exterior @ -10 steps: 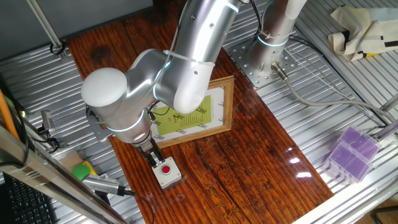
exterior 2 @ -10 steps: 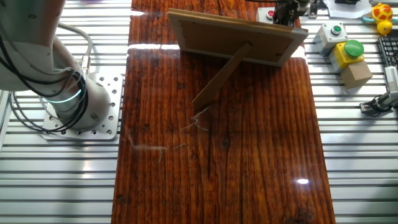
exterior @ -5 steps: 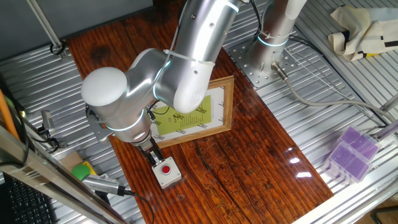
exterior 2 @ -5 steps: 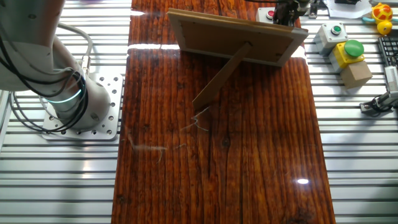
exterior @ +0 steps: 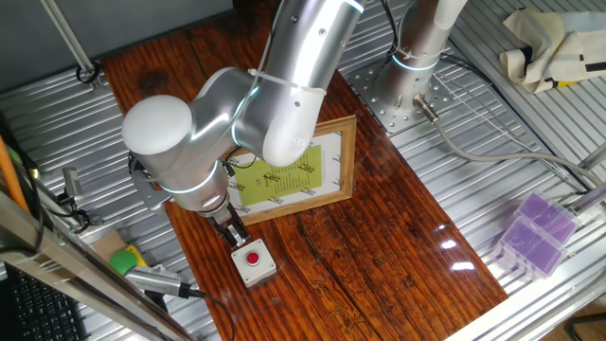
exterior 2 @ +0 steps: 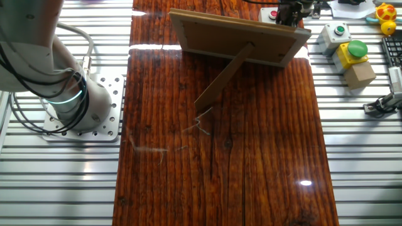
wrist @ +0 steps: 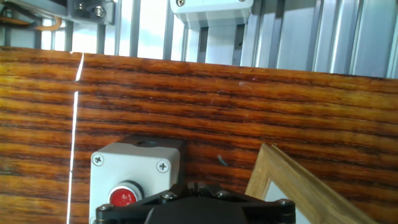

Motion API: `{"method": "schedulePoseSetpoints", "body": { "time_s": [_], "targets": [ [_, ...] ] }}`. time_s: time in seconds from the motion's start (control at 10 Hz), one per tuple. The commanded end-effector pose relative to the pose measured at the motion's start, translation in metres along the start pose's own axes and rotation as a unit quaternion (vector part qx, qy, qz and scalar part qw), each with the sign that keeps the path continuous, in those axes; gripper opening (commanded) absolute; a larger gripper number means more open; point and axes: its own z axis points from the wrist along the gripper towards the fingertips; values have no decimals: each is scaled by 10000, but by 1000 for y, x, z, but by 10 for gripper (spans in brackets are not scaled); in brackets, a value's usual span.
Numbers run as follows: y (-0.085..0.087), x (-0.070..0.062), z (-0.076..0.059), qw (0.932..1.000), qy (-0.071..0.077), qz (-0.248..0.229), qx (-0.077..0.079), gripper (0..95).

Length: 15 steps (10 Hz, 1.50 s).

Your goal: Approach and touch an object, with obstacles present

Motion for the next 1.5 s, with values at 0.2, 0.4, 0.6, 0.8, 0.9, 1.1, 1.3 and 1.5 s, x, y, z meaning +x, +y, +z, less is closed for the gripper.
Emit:
{"method": "schedulePoseSetpoints", "body": {
  "time_s": [0.2,0.4,0.6,0.8,0.9,1.1,1.3,1.5],
  "targets": [
    [0,0,0,10000,4,-36,69,0],
    [-5,-5,-8,9999,-18,-112,90,0],
    [-19,-26,-25,9996,8,-243,161,0],
    [-36,-49,-37,9989,12,-405,236,0],
    [-44,-57,-42,9985,18,-483,259,0],
    [-60,-65,-44,9975,28,-635,319,0],
    [-78,-65,-42,9959,-21,-838,341,0],
    [-88,-64,-43,9948,-26,-952,375,0]
  ]
}}
